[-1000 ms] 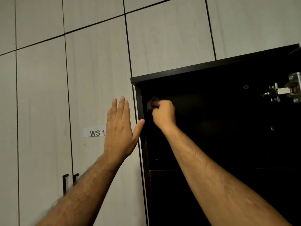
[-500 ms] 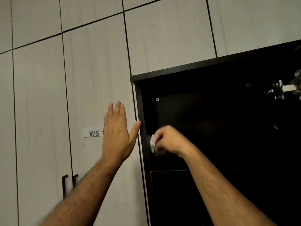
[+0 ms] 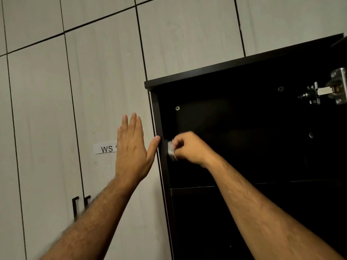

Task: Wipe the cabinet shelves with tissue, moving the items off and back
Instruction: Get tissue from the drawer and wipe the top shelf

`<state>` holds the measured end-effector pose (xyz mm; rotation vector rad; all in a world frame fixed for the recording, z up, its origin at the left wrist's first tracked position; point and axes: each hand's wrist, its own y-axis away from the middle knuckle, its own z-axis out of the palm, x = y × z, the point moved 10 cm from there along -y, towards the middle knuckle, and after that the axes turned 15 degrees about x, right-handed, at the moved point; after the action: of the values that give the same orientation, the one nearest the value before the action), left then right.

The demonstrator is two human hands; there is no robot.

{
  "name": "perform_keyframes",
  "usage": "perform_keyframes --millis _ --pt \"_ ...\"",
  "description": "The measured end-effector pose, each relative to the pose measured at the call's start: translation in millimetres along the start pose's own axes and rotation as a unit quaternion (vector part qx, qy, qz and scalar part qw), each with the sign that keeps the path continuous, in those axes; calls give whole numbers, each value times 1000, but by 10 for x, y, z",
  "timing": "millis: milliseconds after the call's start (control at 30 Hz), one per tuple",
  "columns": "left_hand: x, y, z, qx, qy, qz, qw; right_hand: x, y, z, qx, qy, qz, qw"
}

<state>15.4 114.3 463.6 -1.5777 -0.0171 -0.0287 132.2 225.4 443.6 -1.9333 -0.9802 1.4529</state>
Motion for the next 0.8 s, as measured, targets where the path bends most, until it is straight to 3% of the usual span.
perform_keyframes --millis 67,100,233,367,433,600,800 --pt "-5 9 13 -2 -5 0 1000 147 267 232 -137 44 27 989" --pt "-1 11 20 -4 -7 0 1000 188 355 274 -166 76 30 983" --pt "26 19 11 -2 -7 0 1000 106 351 243 -148 94 14 984" --pt "32 23 6 -5 -8 -1 1000 -56 113 -74 -3 -135 39 990" --pt "27 22 3 -6 -12 1 1000 -98 81 -119 22 -138 23 990" --pt "9 22 -16 -7 -14 -4 1000 89 417 246 -159 24 15 987" --pt "30 1 -53 -4 -12 0 1000 51 457 276 -163 90 -30 982"
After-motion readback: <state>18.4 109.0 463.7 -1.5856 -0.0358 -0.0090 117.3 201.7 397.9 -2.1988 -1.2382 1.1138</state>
